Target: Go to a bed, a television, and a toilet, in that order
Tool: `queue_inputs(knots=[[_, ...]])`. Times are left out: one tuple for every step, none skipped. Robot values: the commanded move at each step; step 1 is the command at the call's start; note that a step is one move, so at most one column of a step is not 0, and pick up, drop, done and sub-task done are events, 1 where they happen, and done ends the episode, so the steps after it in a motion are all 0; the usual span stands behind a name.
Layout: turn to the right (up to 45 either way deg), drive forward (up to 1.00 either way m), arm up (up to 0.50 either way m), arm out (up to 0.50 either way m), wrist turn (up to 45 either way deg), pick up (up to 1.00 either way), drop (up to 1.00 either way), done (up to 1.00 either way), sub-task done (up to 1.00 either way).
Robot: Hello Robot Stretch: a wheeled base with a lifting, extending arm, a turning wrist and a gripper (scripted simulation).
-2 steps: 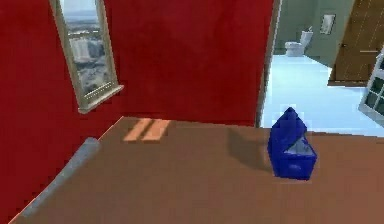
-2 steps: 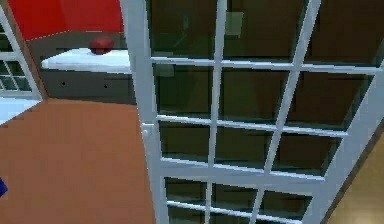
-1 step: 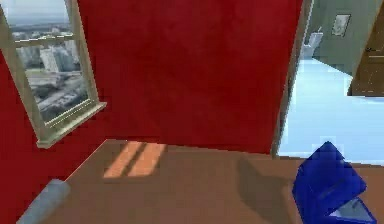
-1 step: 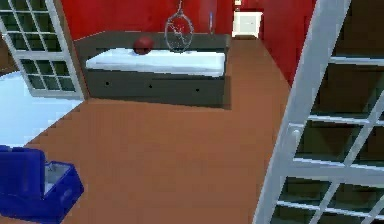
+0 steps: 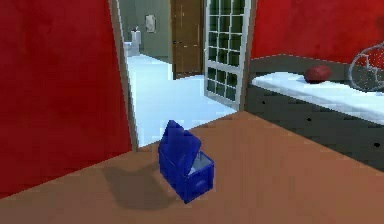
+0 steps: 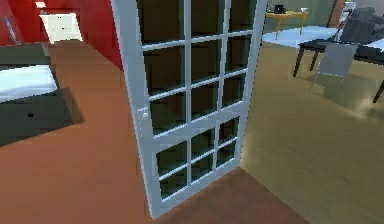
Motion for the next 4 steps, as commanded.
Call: queue_inputs(knots=[[15.0,0.0,0.0,0.0,0.0,0.0,0.0,0.0,0.0],[0.0,0.55,0.0,0.0,0.0,0.0,0.0,0.0,0.0],[39.0,0.0,0.0,0.0,0.0,0.0,0.0,0.0,0.0],[0.0,0.6,0.0,0.0,0.0,0.0,0.0,0.0,0.0]])
